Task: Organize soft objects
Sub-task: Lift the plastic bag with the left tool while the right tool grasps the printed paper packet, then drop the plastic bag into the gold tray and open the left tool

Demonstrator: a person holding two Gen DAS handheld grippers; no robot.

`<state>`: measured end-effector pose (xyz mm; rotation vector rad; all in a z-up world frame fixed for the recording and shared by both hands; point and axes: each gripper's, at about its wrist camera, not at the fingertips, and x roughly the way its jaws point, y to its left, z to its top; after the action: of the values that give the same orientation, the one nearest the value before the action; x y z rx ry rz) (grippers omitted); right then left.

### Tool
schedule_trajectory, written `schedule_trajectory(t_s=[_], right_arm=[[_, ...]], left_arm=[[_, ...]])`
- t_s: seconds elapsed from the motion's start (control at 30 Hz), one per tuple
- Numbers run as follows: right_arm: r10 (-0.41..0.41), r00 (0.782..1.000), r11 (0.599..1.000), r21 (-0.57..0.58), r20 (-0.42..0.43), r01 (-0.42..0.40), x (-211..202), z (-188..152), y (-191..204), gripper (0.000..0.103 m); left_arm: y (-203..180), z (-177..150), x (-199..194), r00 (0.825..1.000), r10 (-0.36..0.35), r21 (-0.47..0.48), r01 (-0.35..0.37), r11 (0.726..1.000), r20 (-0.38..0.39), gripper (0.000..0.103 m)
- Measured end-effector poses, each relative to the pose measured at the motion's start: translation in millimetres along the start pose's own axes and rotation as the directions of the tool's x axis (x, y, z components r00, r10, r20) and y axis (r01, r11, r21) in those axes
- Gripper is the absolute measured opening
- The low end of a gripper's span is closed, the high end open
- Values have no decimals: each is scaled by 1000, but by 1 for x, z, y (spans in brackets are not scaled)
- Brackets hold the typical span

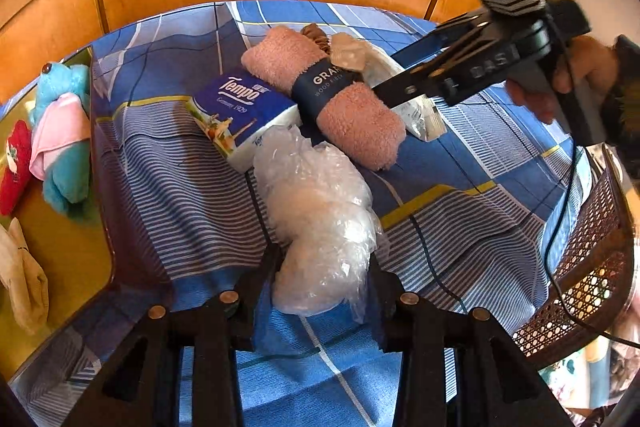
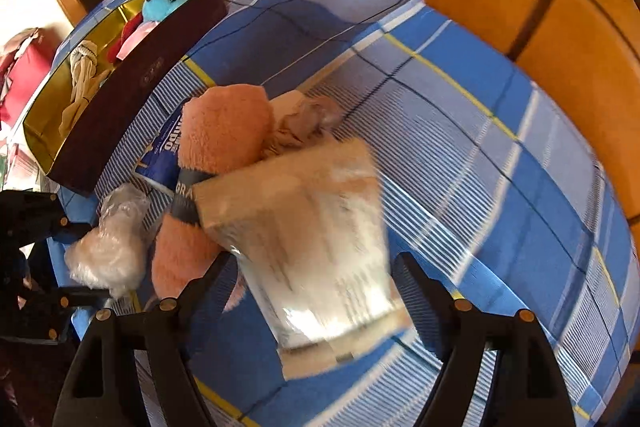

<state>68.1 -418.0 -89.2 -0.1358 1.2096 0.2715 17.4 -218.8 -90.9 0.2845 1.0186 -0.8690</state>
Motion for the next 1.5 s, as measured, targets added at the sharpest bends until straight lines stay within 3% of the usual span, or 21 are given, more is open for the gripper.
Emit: schedule_trajectory(t_s=[0.23,0.3,0.37,0.43,0.6,0.9,1.1,1.23,1.37,1.5], right_arm=[[-84,993,992,101,79,76,-10,-6,-9,63],[-183,979,970,178,86,166,-16,-15,-15,63],[-263,964,937,246,38,246,-6,-21,-24,63],[-236,972,925,311,16,219,8,-30,-33,64],[-153,986,905,409,61,115,11,-41,-50,68],[-170,983,913,388,75,128,7,-47,-45,68],[-167,983,913,390,78,124,8,-48,-45,68],[-170,982,914,386,79,127,8,-48,-46,68],[-176,981,914,383,80,133,8,-48,-44,68],[-183,980,917,373,80,141,8,-47,-42,68]], left_arm=[[4,-4,-1,1000,-3,-9,3,1000,11,39],[4,-5,-1,1000,2,-12,-2,1000,16,38],[3,-5,-2,1000,18,-13,-18,1000,23,35],[1,-7,-5,999,33,-5,-33,999,29,30],[-4,-9,-13,998,30,13,-31,999,59,27],[-2,-4,-40,991,-5,-12,7,1000,136,27],[13,6,-83,971,-14,-89,36,995,239,27],[37,8,-110,956,16,-160,32,987,292,27],[74,1,-129,947,67,-276,24,961,314,27],[123,-8,-140,942,163,-394,-36,918,295,27]])
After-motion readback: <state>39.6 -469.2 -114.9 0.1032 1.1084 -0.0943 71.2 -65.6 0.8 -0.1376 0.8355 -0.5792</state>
